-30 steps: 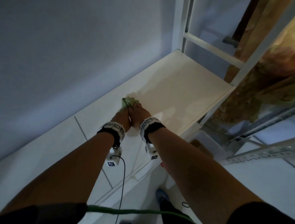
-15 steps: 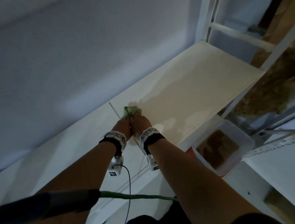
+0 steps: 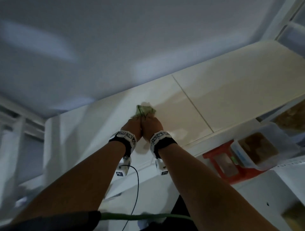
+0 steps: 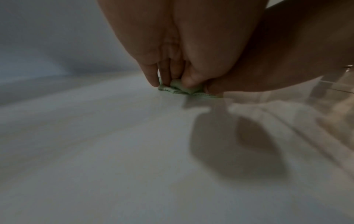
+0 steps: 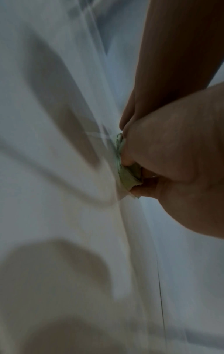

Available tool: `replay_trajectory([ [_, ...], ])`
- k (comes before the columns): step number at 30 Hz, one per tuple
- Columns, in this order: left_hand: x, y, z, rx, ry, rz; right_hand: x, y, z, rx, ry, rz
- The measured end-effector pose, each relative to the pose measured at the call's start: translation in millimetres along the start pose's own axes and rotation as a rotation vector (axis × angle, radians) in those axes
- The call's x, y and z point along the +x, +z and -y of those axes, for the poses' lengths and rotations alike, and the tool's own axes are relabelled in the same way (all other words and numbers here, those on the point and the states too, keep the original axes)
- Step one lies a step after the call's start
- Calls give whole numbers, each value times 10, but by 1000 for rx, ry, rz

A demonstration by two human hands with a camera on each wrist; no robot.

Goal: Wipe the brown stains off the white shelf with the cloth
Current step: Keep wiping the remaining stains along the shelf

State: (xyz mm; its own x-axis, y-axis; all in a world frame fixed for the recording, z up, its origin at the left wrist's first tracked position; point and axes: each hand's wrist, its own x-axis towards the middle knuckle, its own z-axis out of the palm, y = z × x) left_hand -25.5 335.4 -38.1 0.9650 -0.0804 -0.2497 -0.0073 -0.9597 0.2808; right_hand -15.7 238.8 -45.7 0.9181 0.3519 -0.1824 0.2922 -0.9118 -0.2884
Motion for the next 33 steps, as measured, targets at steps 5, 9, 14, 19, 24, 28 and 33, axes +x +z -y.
replay_trajectory([
  [5,-656,-69,1029,-13,-148,-49,-94,342,1113,-34,-179,8],
  [9,-1043,-153,1460,-36,-230,-60,-135,555,1630,-17,-240,7],
  [14,-1707,-97,2178,-71,-377,-110,-398,805,2504,-50,-429,87],
  [19,-1940,-21,2368,-91,-424,-150,-503,875,2720,-104,-492,88],
  [24,-2043,64,2372,-81,-457,-145,-575,919,2748,-85,-502,122],
  [28,-2101,136,2340,-94,-494,-135,-646,993,2701,-45,-518,118],
  [33,-2095,218,2357,-30,-486,-116,-754,952,2610,-74,-551,114],
])
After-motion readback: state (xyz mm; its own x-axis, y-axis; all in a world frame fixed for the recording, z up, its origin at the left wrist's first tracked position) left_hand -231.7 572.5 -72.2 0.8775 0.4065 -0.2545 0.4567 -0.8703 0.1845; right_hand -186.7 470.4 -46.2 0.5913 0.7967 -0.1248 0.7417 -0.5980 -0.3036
